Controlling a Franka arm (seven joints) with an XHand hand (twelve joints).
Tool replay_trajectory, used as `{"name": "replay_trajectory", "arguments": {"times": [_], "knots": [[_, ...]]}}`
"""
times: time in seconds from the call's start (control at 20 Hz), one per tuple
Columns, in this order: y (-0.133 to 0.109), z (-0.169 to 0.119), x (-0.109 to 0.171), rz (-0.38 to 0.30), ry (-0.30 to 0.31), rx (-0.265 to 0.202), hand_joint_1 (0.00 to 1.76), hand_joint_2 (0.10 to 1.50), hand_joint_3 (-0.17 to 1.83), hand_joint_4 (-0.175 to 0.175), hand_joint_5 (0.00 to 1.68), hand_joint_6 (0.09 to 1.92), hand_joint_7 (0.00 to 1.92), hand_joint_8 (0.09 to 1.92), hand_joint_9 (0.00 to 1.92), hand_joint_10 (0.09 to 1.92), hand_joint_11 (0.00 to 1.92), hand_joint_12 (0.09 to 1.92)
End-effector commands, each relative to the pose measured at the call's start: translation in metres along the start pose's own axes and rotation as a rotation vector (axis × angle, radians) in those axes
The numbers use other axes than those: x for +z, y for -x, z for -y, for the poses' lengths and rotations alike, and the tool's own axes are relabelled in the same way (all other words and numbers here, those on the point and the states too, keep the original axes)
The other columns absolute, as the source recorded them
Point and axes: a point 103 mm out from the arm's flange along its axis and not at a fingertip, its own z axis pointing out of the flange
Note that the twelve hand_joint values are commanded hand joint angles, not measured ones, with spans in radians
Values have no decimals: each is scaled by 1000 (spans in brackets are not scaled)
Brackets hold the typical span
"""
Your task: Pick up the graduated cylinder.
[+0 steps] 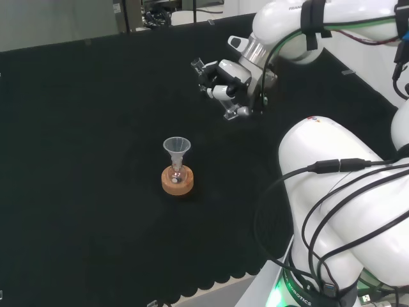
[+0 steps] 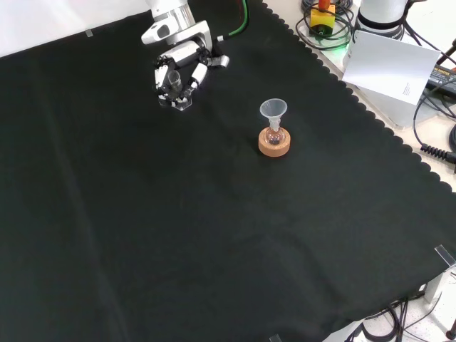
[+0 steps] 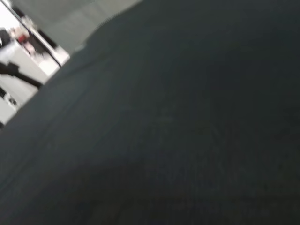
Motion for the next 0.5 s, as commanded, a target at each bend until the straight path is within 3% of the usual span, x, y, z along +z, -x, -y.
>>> {"name": "replay_trajectory", "arguments": {"times": [0.05,0.5], "knots": [[-18,12,-28,116,-68,8,1098,1244,-2,-175,758,1341,1009,636,1282,264,1178,836],[-52,46,-54,157,-82,12,1099,1243,-2,-175,759,1339,1013,631,1287,257,1179,831]]}}
